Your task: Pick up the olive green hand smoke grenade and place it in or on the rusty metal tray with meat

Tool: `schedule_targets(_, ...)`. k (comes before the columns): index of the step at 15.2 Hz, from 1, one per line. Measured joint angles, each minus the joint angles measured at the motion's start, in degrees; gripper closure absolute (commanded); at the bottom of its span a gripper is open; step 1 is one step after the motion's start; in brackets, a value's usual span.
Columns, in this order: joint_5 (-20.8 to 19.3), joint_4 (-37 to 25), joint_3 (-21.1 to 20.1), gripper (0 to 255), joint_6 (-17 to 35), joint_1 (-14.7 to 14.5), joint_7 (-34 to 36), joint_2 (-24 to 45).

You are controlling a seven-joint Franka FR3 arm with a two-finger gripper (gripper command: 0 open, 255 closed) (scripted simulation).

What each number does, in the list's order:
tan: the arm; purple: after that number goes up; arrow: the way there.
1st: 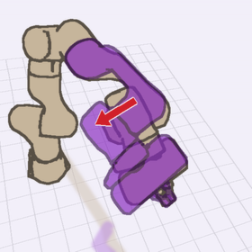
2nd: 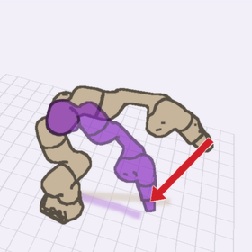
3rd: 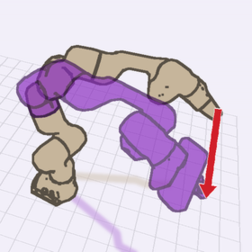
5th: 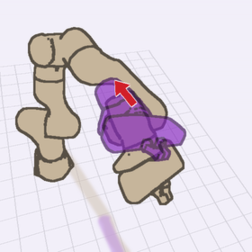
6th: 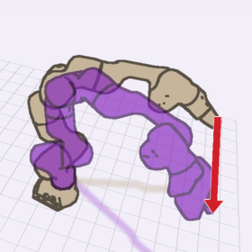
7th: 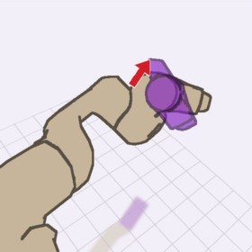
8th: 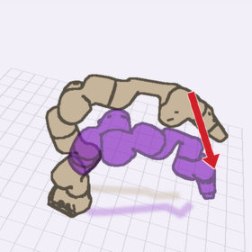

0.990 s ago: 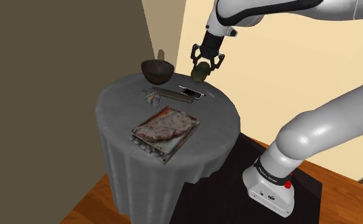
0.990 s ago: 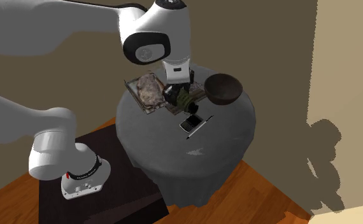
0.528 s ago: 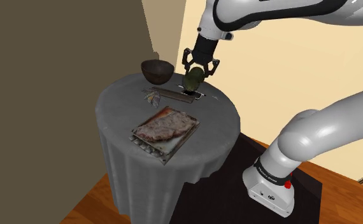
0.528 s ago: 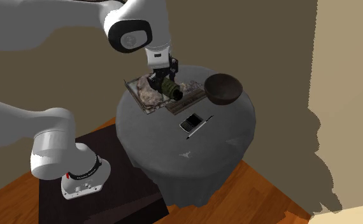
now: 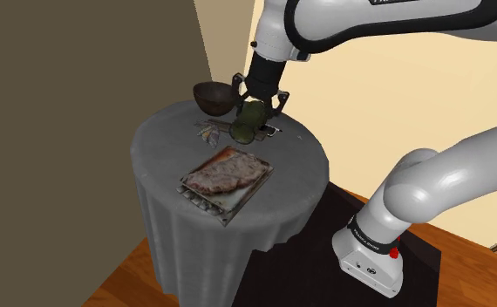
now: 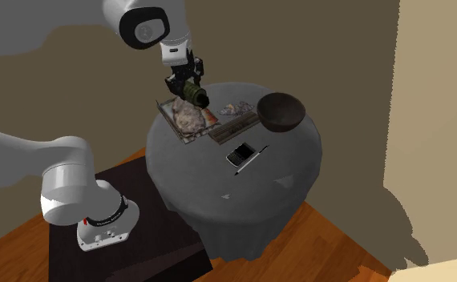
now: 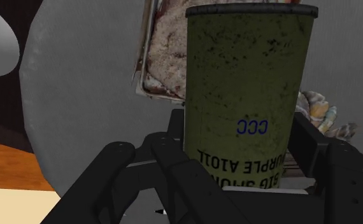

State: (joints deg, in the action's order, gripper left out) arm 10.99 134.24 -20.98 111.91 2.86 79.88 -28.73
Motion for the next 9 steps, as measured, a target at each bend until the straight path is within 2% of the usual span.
schedule_targets(5,1.44,-2.08,-5.51,255,-0.16,-2.14,7.01,1.11)
schedule_targets(9,1.71,-0.66,-6.63,255,2.10,-2.38,7.94,1.87)
